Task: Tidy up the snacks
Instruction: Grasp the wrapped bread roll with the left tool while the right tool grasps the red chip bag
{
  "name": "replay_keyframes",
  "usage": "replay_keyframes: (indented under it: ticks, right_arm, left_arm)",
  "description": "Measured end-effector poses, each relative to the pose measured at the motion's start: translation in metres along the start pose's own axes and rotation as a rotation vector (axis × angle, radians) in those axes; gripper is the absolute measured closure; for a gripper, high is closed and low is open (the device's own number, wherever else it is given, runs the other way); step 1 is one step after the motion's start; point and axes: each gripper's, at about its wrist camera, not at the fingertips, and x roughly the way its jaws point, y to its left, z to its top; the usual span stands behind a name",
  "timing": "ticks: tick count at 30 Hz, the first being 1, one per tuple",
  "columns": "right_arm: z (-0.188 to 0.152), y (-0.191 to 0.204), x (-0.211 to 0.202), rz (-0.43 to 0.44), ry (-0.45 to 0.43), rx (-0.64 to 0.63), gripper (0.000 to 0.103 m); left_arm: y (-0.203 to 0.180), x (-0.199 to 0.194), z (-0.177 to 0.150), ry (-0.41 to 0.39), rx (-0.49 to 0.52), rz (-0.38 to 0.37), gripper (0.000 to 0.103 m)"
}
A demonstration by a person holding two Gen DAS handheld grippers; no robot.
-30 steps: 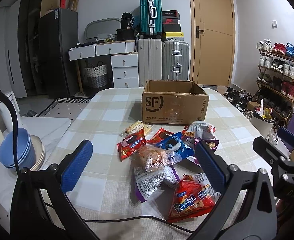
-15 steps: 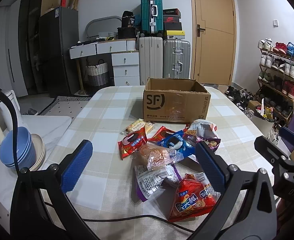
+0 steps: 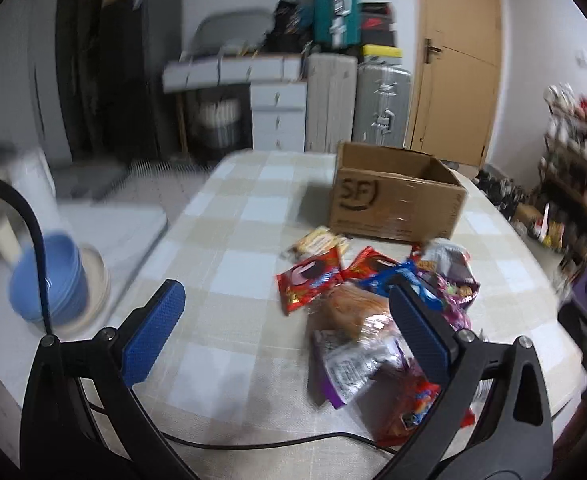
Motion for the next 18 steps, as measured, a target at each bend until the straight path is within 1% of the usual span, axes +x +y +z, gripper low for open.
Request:
replay_keyframes:
  ticks: [1, 2, 3, 4, 5, 6, 7, 9, 11, 12, 13, 16, 17, 18]
  right_arm:
    - [0.0, -0.002, 0.001, 0.023, 0.014, 0.015, 0.0]
    - [0.0, -0.003, 0.003, 0.047, 0.03, 0.029, 0.0]
    - [0.0, -0.003, 0.005, 0.066, 0.046, 0.04, 0.0]
    - [-0.001, -0.003, 0.008, 0.083, 0.068, 0.052, 0.0]
    - [-0.002, -0.003, 0.012, 0.112, 0.102, 0.067, 0.0]
    - [-0.004, -0.002, 0.016, 0.137, 0.123, 0.074, 0.0]
    - [-0.006, 0.0, 0.02, 0.163, 0.147, 0.077, 0.0]
    - [-0.012, 0.007, 0.029, 0.18, 0.206, 0.058, 0.0]
    - [-0.017, 0.02, 0.037, 0.185, 0.254, 0.004, 0.0]
    - [-0.019, 0.025, 0.039, 0.176, 0.257, -0.019, 0.0]
    - [-0.02, 0.03, 0.04, 0.168, 0.258, -0.041, 0.0]
    - [-0.024, 0.042, 0.042, 0.188, 0.265, -0.081, 0.0]
    - [-0.026, 0.045, 0.042, 0.193, 0.268, -0.09, 0.0]
    - [-0.028, 0.048, 0.043, 0.194, 0.272, -0.104, 0.0]
  left_arm:
    - [0.015, 0.011, 0.003, 0.055, -0.063, -0.065, 0.001]
    - [0.023, 0.018, 0.005, 0.091, -0.097, -0.107, 0.001]
    - [0.028, 0.027, 0.005, 0.14, -0.123, -0.154, 0.001]
    - [0.029, 0.038, 0.003, 0.2, -0.118, -0.191, 0.001]
    - [0.027, 0.046, 0.001, 0.23, -0.095, -0.197, 0.001]
    - [0.022, 0.051, -0.001, 0.239, -0.053, -0.179, 0.001]
    - [0.013, 0.053, -0.003, 0.238, 0.009, -0.174, 0.001]
    - [-0.002, 0.055, -0.003, 0.224, 0.059, -0.196, 0.001]
    - [-0.015, 0.059, 0.0, 0.232, 0.067, -0.237, 0.001]
    - [-0.023, 0.062, 0.002, 0.241, 0.08, -0.25, 0.001]
    - [-0.032, 0.066, 0.004, 0.253, 0.092, -0.251, 0.001]
    - [-0.046, 0.081, 0.009, 0.281, 0.103, -0.24, 0.001]
    - [-0.049, 0.088, 0.01, 0.299, 0.1, -0.236, 0.003]
    - [-0.056, 0.095, 0.013, 0.315, 0.096, -0.236, 0.006]
